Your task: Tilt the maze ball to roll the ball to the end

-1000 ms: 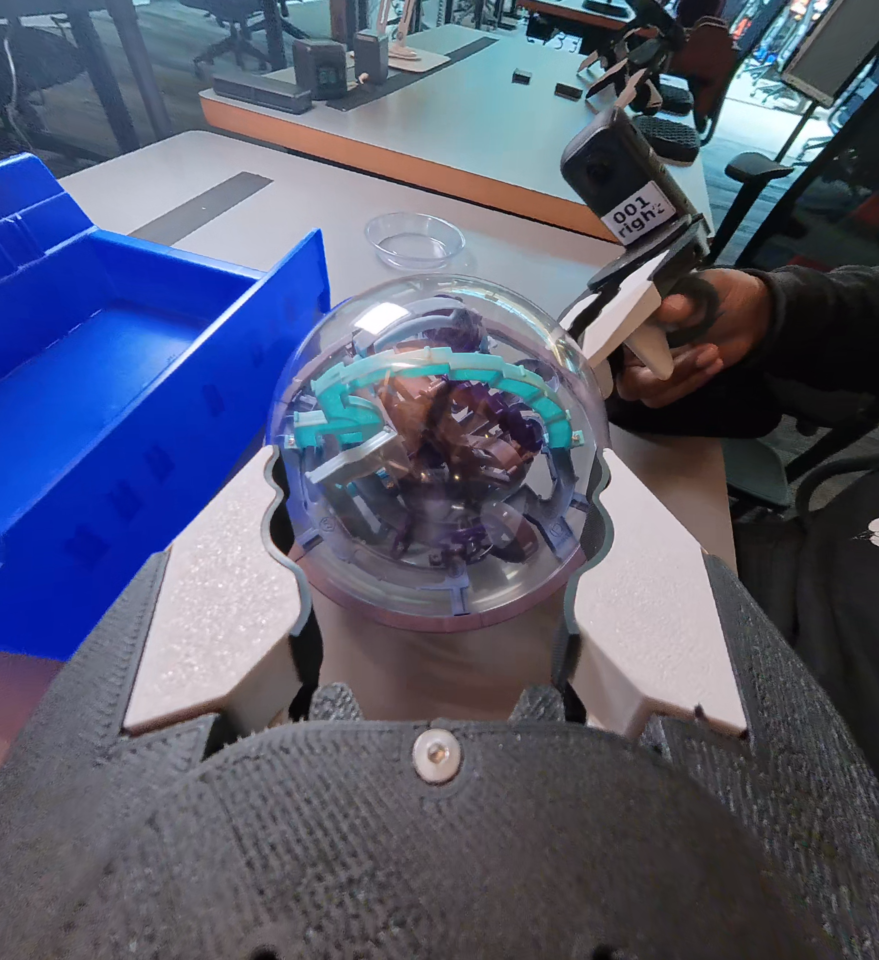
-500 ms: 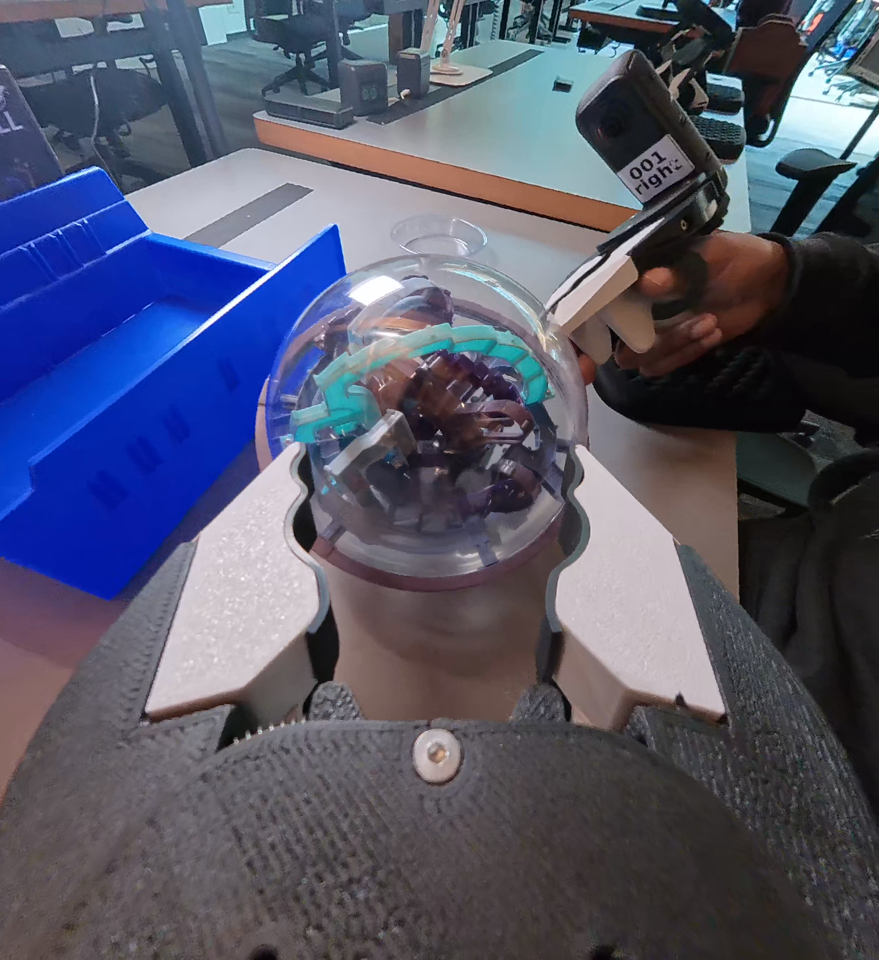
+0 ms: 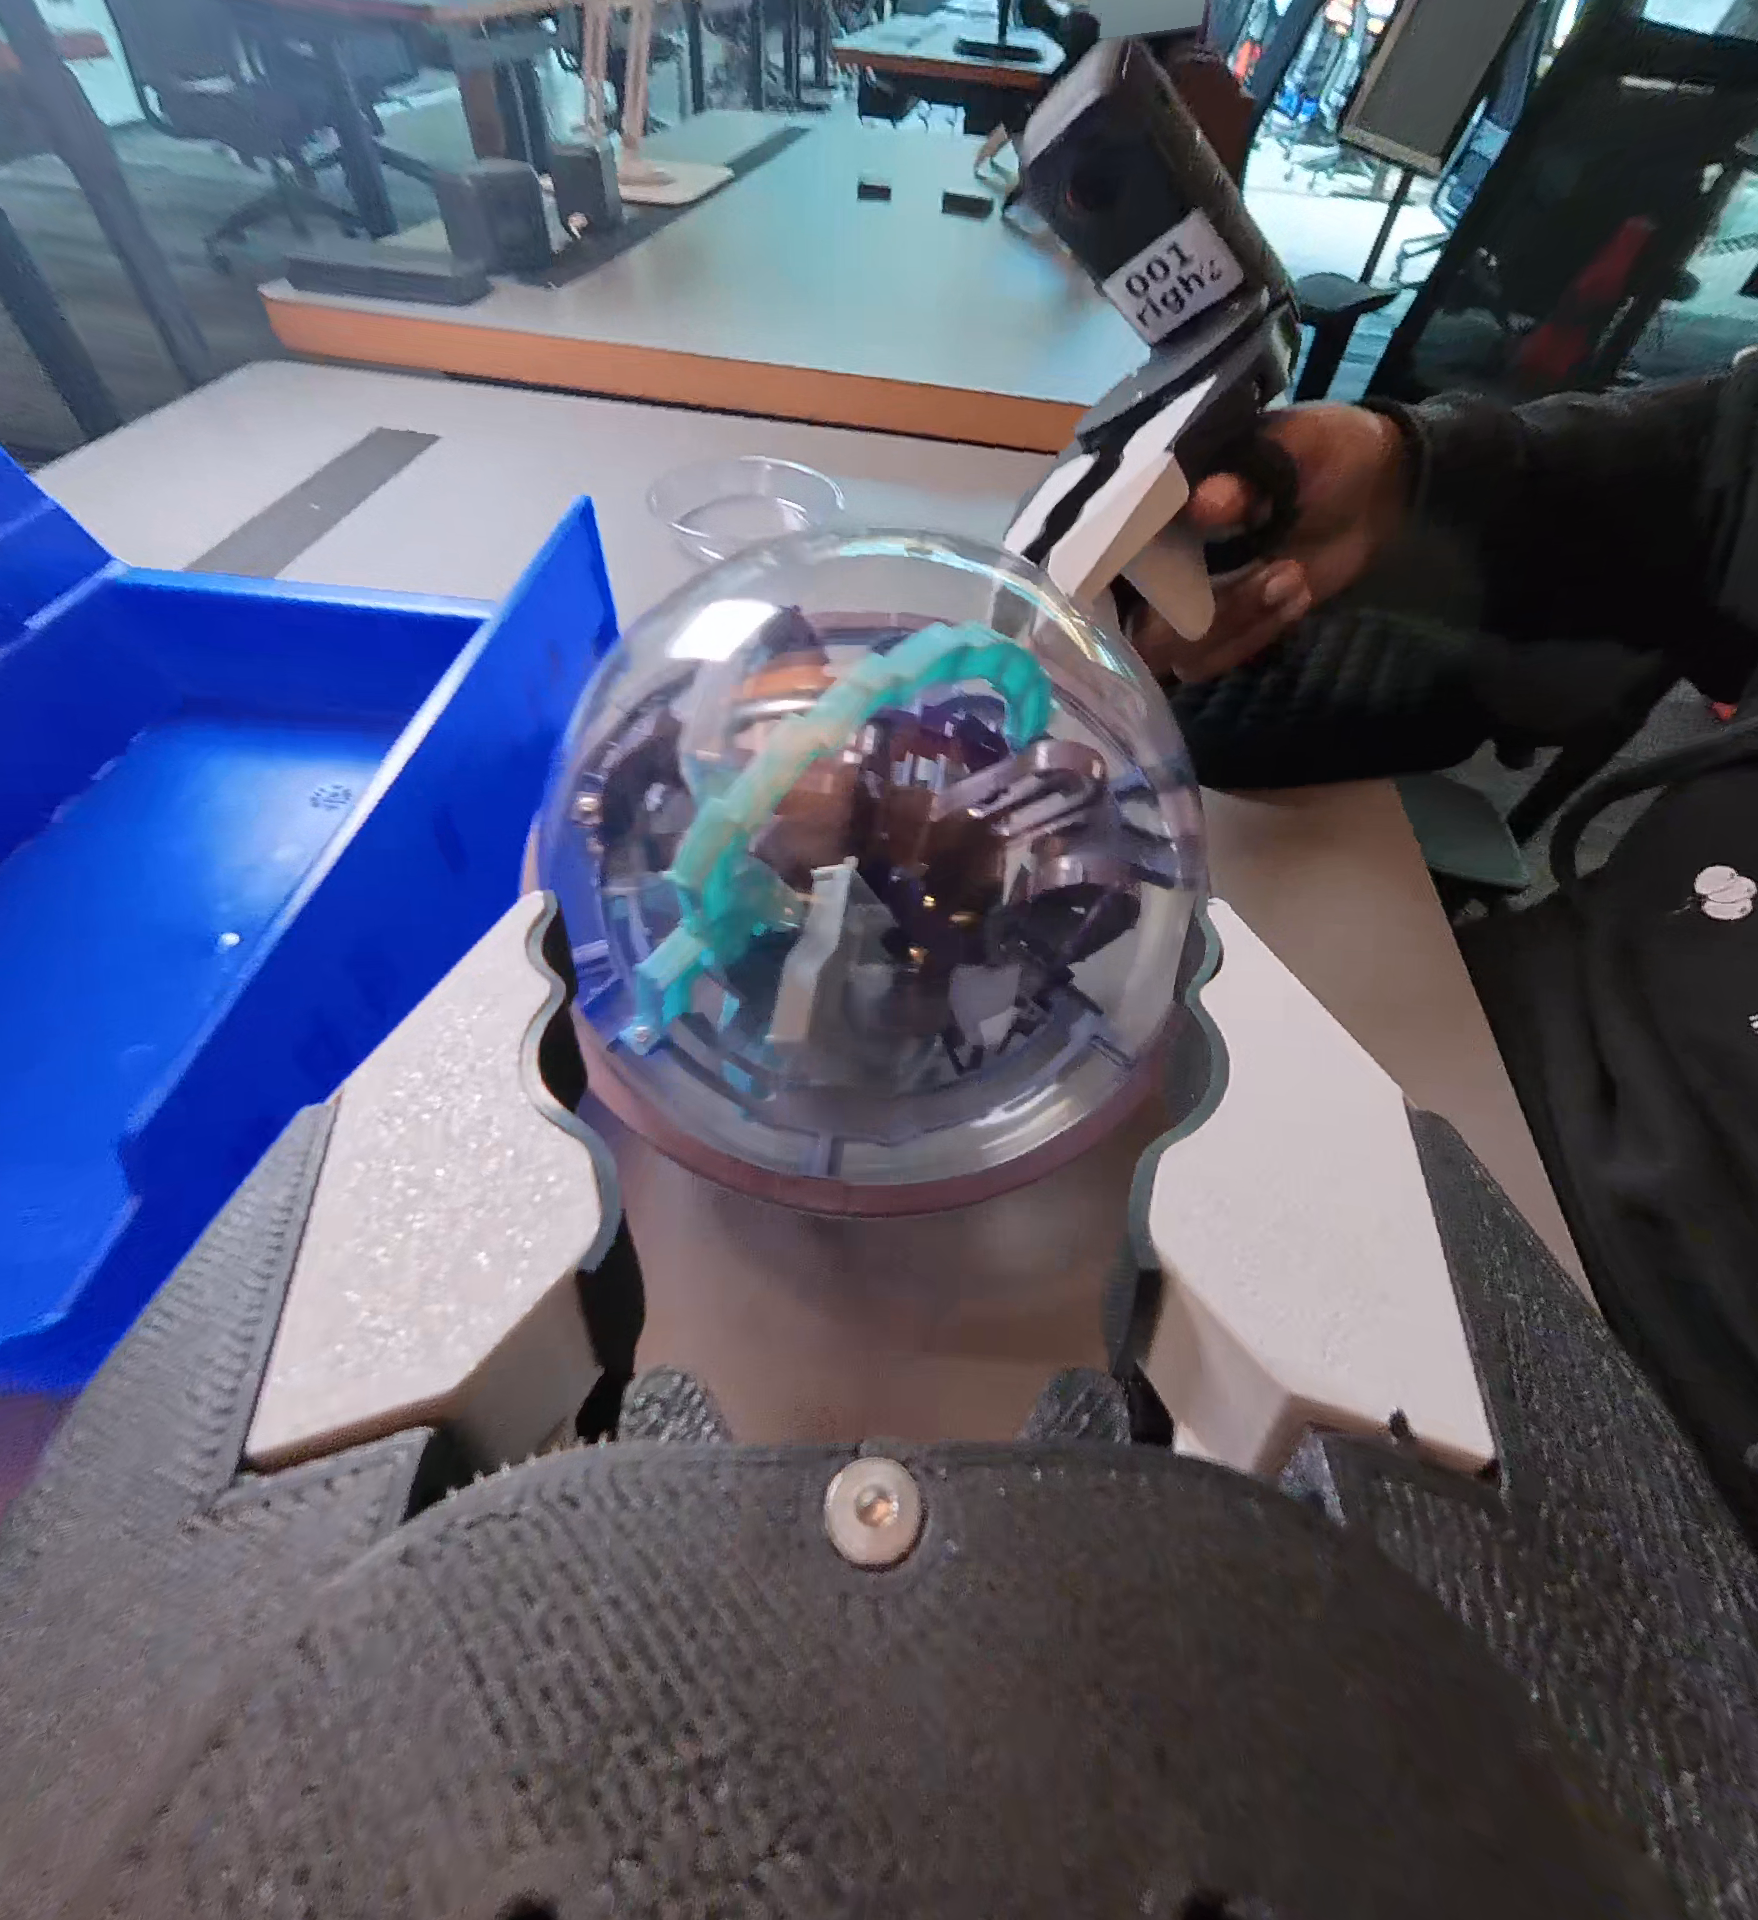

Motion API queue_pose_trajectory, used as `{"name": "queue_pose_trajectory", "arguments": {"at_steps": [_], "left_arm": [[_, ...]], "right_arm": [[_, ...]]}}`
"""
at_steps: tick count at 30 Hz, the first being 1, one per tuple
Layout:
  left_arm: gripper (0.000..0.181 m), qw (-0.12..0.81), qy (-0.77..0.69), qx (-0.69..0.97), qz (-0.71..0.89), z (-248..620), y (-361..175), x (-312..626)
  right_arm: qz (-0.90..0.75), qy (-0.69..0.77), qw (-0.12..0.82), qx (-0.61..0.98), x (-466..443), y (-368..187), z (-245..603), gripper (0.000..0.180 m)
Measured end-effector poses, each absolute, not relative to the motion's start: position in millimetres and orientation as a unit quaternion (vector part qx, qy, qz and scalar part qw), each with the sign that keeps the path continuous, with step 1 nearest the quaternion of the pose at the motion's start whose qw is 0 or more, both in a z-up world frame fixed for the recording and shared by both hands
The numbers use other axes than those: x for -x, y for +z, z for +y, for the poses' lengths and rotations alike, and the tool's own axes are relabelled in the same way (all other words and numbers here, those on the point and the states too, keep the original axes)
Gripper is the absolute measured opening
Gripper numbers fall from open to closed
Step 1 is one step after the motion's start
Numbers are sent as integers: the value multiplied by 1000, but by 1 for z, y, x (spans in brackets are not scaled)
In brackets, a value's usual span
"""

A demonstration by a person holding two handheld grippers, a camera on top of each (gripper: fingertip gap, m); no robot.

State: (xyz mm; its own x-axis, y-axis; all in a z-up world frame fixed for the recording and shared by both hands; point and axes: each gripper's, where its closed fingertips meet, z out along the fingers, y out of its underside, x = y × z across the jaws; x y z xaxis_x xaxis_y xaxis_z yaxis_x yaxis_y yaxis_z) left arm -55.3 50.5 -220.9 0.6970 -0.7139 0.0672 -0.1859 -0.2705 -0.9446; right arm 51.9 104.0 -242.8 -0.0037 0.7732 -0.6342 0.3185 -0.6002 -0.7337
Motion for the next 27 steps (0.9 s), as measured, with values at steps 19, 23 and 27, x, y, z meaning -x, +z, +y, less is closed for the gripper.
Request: {"name": "queue_pose_trajectory", "arguments": {"at_steps": [19, 23, 27], "left_arm": [[105, 525, -173, 786, 276, 33, -236, 50], [113, 546, -179, 761, 301, 44, -212, 62], [119, 516, -186, 742, 386, 63, -209, 59]], "right_arm": [[-434, 567, 176, 678, -56, -248, 80, 28], [-434, 563, 182, 679, -58, -247, 84, 30], [-453, 547, 186, 680, -55, -254, 84, 33]]}}
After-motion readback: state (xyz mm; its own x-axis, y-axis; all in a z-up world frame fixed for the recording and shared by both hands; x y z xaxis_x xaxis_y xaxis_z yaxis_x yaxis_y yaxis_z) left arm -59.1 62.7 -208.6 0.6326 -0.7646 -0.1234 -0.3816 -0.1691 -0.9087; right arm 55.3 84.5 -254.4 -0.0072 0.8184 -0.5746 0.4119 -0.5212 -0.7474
